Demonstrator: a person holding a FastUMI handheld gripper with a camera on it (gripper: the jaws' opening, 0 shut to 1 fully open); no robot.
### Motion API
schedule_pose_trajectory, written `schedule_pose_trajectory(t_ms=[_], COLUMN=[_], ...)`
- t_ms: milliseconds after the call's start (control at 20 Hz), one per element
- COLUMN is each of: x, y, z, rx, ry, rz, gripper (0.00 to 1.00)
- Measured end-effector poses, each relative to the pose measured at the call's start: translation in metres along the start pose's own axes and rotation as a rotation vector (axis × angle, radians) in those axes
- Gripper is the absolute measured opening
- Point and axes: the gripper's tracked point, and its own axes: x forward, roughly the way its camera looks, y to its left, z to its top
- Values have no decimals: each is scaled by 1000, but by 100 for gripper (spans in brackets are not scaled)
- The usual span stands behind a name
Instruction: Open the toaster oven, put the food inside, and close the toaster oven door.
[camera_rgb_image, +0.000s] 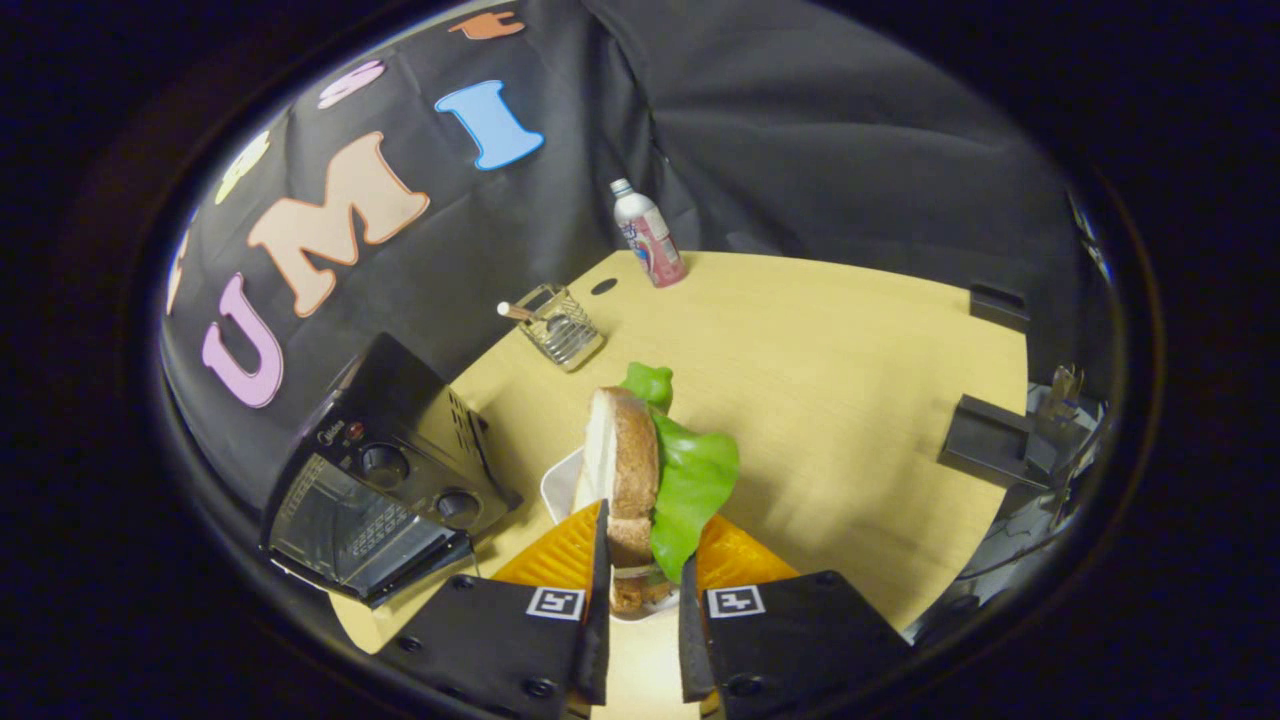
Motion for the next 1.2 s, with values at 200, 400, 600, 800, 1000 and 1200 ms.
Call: schedule_pose_trajectory(t_ms=[200, 400, 600, 800, 1000, 1200], x=[-11, -26, -45, -60, -71, -83], y=[14, 33, 58, 86, 114, 156], z=[15, 29, 30, 5, -40, -81], rx=[46, 128, 213, 238, 233, 216], ry=[-45, -105, -123, -83, -1, 85], rz=[25, 77, 145, 211, 265, 346], gripper=[30, 30, 30, 30, 30, 30])
